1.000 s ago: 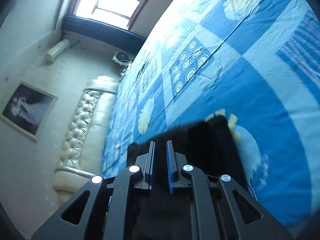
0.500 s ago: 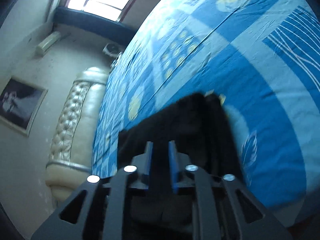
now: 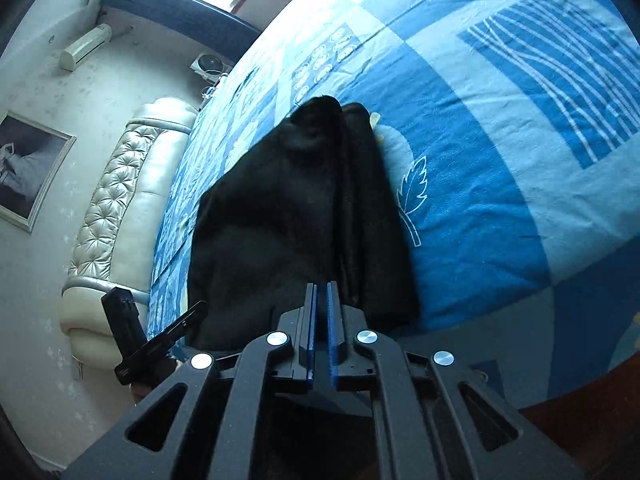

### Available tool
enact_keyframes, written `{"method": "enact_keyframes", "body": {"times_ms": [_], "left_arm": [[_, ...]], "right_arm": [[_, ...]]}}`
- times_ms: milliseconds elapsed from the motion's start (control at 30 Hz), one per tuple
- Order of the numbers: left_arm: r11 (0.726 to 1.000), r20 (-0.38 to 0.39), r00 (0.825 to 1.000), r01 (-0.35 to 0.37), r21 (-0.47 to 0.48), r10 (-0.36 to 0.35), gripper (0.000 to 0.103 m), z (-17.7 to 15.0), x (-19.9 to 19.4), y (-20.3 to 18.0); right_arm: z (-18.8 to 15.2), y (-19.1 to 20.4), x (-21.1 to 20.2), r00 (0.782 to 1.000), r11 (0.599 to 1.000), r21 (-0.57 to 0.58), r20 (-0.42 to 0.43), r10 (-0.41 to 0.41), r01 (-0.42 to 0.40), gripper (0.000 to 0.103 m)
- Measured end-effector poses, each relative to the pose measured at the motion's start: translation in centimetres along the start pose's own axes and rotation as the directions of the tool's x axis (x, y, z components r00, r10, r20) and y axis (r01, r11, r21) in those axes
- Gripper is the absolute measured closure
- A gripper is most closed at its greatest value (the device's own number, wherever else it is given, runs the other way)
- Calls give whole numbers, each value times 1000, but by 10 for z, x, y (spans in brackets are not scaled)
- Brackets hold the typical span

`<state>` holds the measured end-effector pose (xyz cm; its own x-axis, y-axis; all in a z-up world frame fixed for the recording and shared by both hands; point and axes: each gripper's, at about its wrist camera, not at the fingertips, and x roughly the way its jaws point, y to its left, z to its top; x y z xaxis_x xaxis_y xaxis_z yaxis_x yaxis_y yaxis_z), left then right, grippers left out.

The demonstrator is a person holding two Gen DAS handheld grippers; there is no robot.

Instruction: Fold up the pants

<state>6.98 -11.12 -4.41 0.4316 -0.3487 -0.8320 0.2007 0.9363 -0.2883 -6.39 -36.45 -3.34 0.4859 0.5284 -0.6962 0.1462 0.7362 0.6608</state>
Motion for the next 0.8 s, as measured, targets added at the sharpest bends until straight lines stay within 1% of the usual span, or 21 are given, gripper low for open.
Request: {"method": "enact_keyframes", "body": {"times_ms": [33, 67, 133, 233, 267, 400, 433, 533, 600, 667, 733, 767, 800], "left_arm": [[1000, 2, 1000, -4, 0, 4, 7, 0, 0, 0], [1000, 4, 1000, -6, 0, 6, 7, -1, -1, -1], [1000, 5, 1000, -9, -1, 9, 7, -1, -1, 0], [1000, 6, 1000, -10, -2, 10, 7, -1, -1, 0], [1000, 5, 1000, -9, -2, 9, 7, -1, -1, 0], [1000, 8, 1000, -5, -13, 5, 7, -1, -8, 1], [1000, 11, 1000, -2, -12, 2, 7, -1, -12, 1], [1000, 16, 1000, -2, 3, 2, 7, -2, -23, 1], [1000, 26, 1000, 14, 8, -15, 7, -5, -34, 5], [999, 31, 998, 46, -15, -46, 7, -8, -42, 17], [992, 27, 994, 104, -72, -102, 7, -11, -46, 32], [983, 22, 990, 140, -115, -139, 7, -12, -46, 43], [976, 18, 987, 161, -146, -160, 7, -14, -45, 52]], "right_arm": [[1, 3, -1, 1000, 1000, -4, 6, 0, 0, 86], [0, 3, -5, 1000, 1000, -6, 16, 0, 0, 73], [-5, -6, -18, 999, 1000, 1, 46, -14, 14, 58], [-5, -10, -24, 997, 1000, 27, 74, -11, 9, 55], [-4, -13, -25, 997, 999, 42, 80, -7, 3, 50], [-6, -19, -29, 994, 996, 85, 111, -4, -6, 41], [-6, -19, -29, 993, 996, 88, 119, -6, -5, 36], [-8, -20, -28, 993, 995, 94, 121, 6, -17, 33], [-8, -21, -25, 993, 995, 98, 116, 7, -19, 32], [-7, -20, -20, 994, 995, 98, 111, 12, -23, 32], [-6, -21, -16, 994, 995, 101, 104, 15, -26, 32], [-6, -22, -14, 995, 994, 102, 103, 17, -28, 32], [-7, -22, -13, 995, 994, 102, 100, 21, -31, 32]]}}
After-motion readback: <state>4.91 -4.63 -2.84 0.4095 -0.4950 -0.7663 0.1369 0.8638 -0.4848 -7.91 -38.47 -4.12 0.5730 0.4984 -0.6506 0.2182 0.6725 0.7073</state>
